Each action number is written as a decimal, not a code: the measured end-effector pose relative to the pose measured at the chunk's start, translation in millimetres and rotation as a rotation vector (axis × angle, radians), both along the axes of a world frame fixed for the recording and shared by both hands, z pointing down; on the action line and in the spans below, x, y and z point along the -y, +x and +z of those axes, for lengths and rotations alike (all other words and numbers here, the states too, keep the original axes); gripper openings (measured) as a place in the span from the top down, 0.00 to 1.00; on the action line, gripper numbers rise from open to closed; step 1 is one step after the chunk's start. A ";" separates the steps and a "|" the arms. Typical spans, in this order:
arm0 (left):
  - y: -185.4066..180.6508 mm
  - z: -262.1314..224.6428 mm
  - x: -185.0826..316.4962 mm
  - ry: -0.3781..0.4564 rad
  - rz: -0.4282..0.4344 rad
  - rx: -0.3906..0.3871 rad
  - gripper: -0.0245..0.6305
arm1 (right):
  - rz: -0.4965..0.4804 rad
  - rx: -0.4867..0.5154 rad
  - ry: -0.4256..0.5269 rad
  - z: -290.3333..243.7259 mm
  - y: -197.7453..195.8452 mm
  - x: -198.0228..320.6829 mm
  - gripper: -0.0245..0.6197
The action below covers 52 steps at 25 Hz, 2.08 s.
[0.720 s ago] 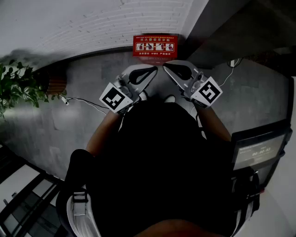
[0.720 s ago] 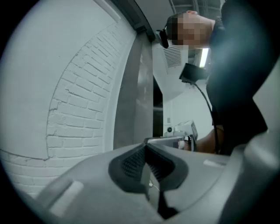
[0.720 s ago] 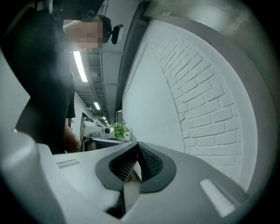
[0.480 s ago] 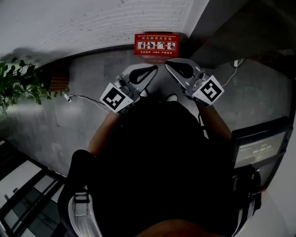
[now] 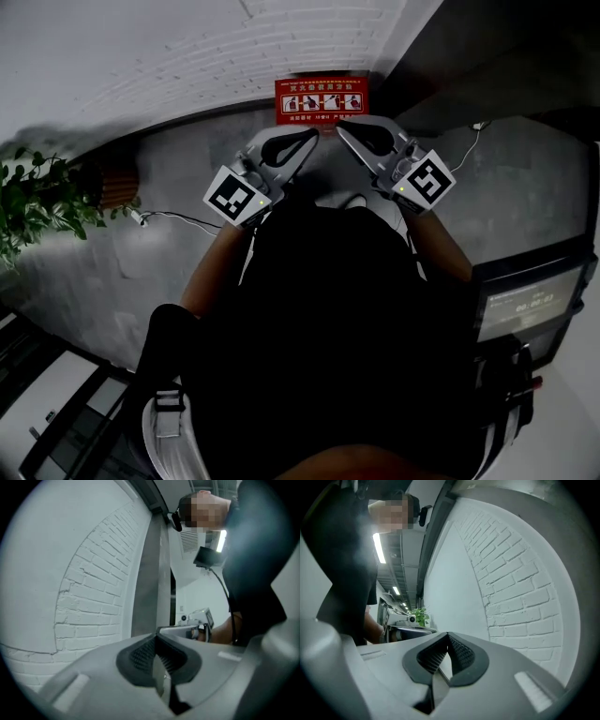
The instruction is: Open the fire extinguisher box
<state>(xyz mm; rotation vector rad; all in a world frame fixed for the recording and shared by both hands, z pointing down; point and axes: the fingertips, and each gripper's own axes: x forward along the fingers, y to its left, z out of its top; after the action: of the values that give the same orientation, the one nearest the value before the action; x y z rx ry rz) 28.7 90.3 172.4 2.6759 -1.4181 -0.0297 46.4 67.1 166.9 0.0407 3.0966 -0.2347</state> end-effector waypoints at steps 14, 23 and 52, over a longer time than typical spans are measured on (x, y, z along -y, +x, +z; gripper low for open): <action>-165.7 46.2 44.1 -0.022 0.136 -0.050 0.96 | 0.252 -0.094 -0.046 40.2 -147.2 42.6 0.95; -156.9 136.1 68.1 -0.135 0.120 -0.025 0.96 | 0.322 -0.159 -0.213 142.6 -131.4 75.3 0.95; -77.9 428.0 103.8 -0.465 0.118 -0.011 0.96 | 0.502 -0.329 -0.926 546.9 -57.8 85.6 0.87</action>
<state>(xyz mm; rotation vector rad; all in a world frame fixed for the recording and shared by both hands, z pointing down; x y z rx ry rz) -49.2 -13.5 600.4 2.3583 -1.0947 0.2611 -11.4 -18.5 713.7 -0.8367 2.7933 -1.7014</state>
